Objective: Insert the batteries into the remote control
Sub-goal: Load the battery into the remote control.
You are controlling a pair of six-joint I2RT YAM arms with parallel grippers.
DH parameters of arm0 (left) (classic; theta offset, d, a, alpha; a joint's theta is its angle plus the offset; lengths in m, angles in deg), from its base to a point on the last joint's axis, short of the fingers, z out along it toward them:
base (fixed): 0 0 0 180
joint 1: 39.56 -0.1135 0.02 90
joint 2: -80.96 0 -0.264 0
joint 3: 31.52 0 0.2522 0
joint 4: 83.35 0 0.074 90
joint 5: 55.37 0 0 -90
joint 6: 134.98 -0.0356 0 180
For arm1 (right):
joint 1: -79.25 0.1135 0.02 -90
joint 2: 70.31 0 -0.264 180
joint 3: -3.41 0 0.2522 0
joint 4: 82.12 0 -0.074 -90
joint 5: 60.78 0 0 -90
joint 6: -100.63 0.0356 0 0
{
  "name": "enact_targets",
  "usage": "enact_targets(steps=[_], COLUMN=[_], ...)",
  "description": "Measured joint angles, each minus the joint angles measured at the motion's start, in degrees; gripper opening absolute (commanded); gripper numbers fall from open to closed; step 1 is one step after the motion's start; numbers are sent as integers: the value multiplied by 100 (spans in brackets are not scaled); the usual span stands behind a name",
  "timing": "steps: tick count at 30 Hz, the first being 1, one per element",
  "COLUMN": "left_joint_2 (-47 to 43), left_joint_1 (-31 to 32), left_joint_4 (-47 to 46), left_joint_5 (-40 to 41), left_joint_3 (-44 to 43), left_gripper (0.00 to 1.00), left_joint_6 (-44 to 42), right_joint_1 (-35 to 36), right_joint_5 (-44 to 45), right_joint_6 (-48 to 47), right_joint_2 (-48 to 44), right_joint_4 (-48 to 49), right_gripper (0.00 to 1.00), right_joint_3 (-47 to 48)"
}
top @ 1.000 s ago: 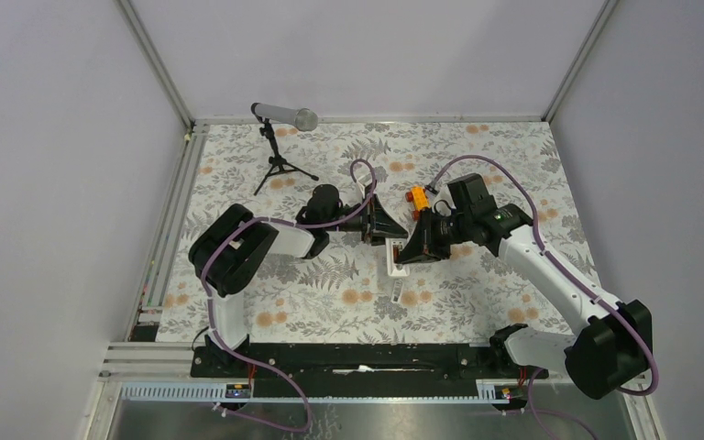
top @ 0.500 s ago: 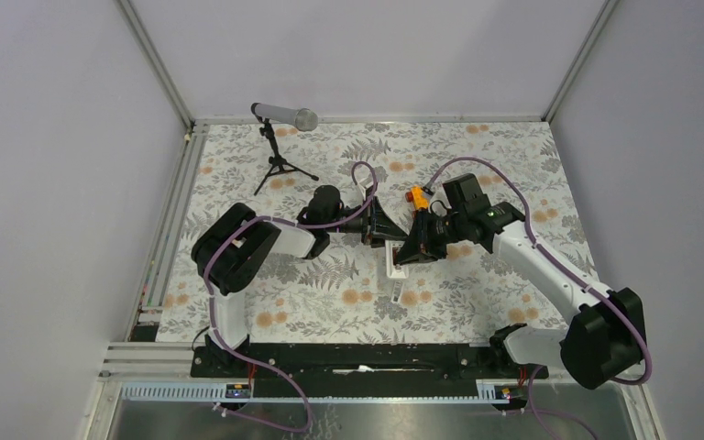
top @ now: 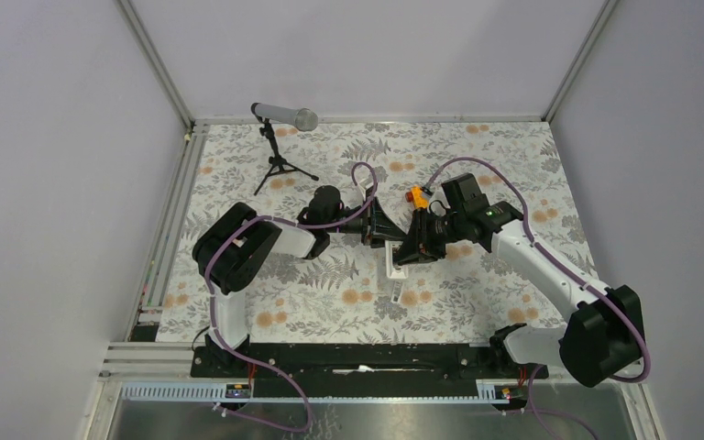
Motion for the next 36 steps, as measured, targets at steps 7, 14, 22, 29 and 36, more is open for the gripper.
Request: enact_targets(steps=[7,14,22,29,36], left_joint_2=[0,57,101,96,92], left_joint_1=[-2,-114,-282,-280,-144], left_joint_4=[-26,-750,-1565,-1853,-1875], left_joint_5=[0,-13,103,422,761], left_joint_3=[0,2,92,96,96], left_gripper=[0,0,0,0,0], left_joint_6=[48,708,1626,2223,2629], right_joint_1=[0,0,0,4,4], right_joint_5=[11,140,800,1187,1150], right_joint_6=[142,365,341,234,306], right_joint_2=[-55,-623,-1377,-1832,-1847], right_joint_4=[166,619,846,1023,1390], right_gripper=[44,57,69,86,91], right_joint_3=[0,0,-61,-396,-857])
